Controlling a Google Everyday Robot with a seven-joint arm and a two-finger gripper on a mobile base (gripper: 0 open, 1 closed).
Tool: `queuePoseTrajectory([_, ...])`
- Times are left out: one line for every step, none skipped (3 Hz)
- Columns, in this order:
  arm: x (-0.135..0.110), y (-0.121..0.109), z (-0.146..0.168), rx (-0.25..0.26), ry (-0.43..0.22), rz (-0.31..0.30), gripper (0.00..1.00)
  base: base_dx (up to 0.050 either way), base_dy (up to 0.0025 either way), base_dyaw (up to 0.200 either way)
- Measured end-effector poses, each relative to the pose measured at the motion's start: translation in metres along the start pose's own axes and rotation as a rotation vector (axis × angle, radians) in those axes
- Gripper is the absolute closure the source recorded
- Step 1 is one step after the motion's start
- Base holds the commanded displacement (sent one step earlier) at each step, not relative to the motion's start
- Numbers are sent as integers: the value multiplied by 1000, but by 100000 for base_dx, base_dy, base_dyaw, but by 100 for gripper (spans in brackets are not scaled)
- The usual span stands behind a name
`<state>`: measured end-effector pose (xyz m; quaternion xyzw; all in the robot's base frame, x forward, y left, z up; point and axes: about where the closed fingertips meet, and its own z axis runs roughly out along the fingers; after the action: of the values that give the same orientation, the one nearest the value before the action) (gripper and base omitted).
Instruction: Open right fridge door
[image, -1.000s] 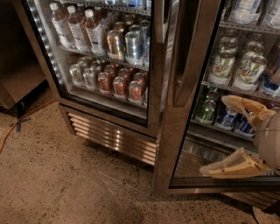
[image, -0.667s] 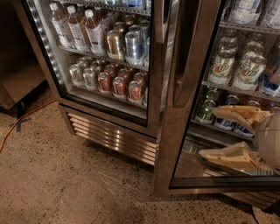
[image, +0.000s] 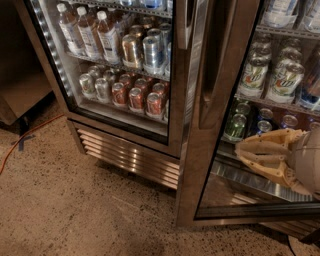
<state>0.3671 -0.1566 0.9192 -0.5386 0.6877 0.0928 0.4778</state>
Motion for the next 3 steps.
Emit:
queuePoseTrajectory([0,0,0,0,0,0,100,-4950,-1,3])
queuePoseTrajectory([0,0,0,0,0,0,100,-4999,-4,26])
queuePoseTrajectory([0,0,0,0,0,0,100,-4999,-1,8])
